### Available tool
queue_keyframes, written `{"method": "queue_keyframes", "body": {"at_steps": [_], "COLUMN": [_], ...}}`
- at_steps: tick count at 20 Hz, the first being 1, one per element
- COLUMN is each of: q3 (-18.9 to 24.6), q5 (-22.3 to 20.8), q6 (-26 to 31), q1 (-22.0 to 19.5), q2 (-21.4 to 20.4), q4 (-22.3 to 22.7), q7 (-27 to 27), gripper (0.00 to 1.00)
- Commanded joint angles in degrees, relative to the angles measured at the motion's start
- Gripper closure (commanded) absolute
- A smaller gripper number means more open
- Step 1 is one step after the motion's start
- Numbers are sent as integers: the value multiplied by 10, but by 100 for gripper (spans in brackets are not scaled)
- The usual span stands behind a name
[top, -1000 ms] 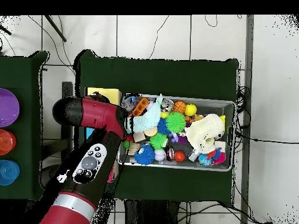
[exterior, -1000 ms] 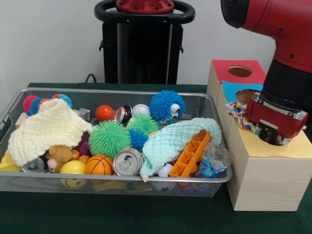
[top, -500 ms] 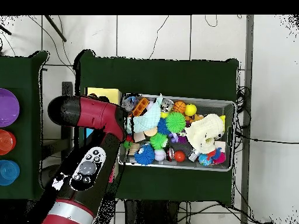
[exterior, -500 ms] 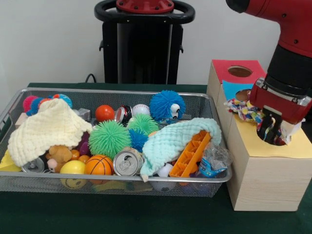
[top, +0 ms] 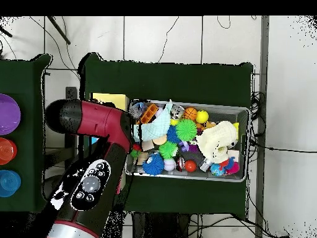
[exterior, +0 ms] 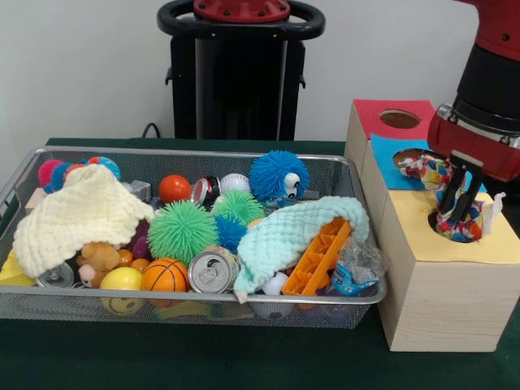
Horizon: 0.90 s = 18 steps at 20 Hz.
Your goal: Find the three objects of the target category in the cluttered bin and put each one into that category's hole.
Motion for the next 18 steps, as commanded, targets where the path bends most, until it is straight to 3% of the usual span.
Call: {"method": "queue_keyframes", "body": {"at_steps": [1, 18], "q3": [36, 41], "q5": [-13, -9], "q6": [56, 17], "q1": [-13, -18], "q2": [-4, 14], "q4": [48, 46], "q7": [118, 121], "gripper": [100, 100]}}
